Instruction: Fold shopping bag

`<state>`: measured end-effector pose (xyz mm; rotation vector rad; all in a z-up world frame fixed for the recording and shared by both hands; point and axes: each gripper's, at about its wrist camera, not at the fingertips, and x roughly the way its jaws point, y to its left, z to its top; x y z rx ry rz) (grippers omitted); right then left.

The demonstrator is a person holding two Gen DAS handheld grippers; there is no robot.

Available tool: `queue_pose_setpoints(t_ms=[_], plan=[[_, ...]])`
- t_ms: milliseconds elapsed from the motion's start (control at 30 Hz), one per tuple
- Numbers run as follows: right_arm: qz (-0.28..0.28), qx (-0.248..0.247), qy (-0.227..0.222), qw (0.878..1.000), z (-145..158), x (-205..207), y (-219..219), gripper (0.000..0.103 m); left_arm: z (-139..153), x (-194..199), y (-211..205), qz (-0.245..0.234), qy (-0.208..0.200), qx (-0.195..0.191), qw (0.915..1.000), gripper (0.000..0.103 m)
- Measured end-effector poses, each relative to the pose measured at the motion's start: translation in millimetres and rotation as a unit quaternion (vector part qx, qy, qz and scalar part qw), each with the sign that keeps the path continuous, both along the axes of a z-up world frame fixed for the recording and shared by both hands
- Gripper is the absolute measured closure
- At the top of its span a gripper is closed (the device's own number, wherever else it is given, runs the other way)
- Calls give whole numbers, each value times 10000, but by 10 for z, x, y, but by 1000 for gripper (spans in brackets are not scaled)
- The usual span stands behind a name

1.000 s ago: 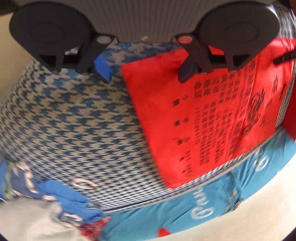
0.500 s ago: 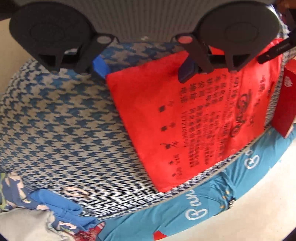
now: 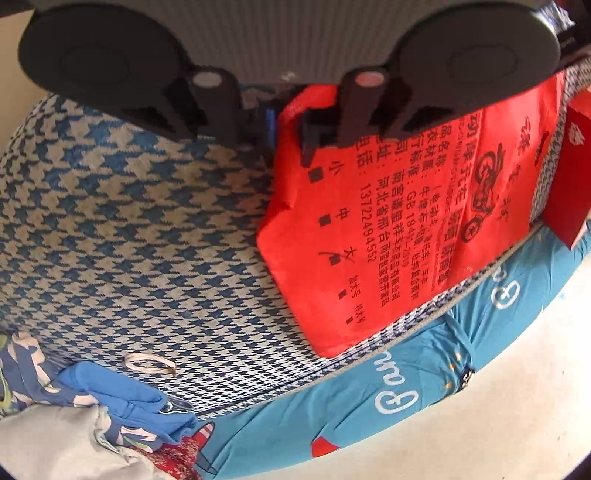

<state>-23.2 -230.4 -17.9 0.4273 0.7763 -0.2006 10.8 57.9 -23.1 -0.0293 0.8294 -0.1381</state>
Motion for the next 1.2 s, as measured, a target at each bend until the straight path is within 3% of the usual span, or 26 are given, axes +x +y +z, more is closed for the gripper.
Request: queue_pose_setpoints(t_ms=[267,367,400,433,500,567,667,767,867,1000,1100,1200], plan=[[-354,-569,-266,9974,117,4,-91,94,1,-48,-124,-336,-79,85,9994,48],[-618,-762,4,9952,85,4,-103,77,4,-51,-138,-317,-120,260,9991,46],[-736,-942,-53,9928,122,-25,-91,61,10,-48,-126,-269,-128,291,9991,46],[-855,-1124,-113,9899,159,-55,-79,54,21,-37,-98,-193,-131,282,9993,46],[-980,-1491,-313,9835,250,-111,-23,30,41,-35,-61,-98,-177,255,9995,46],[-861,-1827,-603,9775,344,-151,102,22,85,-41,-35,-59,-263,128,9996,46],[37,-1995,-769,9769,395,-112,337,12,97,-60,-101,-244,-303,182,9991,46],[1190,-1996,-618,9707,354,18,603,12,73,-90,-223,-449,-341,457,9974,46],[1881,-1990,-235,9615,259,167,811,11,83,-93,-291,-567,-405,511,9963,46],[2395,-1544,8,9585,179,333,959,22,109,-23,-362,-611,-403,283,9969,45],[2553,-1644,40,9528,114,438,1106,24,109,57,-464,-647,-407,130,9970,45],[2593,-1629,-74,9519,45,497,1213,26,81,91,-547,-657,-470,271,9964,45]])
